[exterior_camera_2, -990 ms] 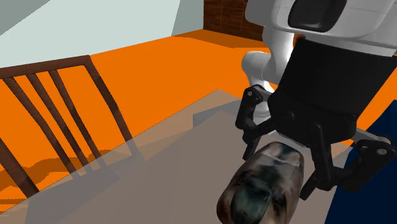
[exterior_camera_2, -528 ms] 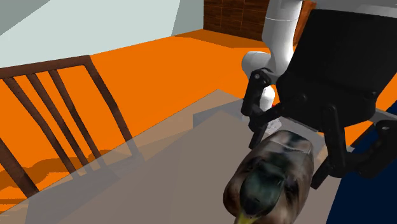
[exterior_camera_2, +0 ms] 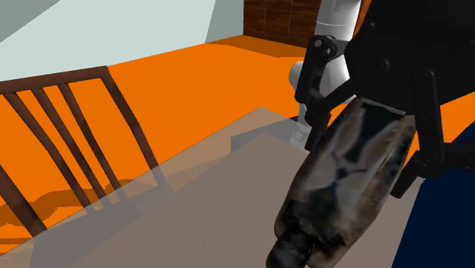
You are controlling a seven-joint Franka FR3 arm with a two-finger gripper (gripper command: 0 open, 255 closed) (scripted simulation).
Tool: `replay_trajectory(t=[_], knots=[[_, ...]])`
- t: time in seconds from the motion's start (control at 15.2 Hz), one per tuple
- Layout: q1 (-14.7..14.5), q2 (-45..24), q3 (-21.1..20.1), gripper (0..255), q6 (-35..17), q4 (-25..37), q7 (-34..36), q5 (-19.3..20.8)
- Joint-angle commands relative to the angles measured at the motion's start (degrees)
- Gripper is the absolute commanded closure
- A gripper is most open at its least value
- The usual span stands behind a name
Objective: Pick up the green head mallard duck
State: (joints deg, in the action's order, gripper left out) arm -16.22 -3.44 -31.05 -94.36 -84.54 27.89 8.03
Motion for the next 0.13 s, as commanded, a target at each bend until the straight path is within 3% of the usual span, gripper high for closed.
replay_trajectory(t=[0.0,0.07], knots=[[-0.3,-0.6,-0.2,255,1.2,1.7,0.3,0.4],[-0.3,-0.6,-0.2,255,1.2,1.7,0.2,0.4]])
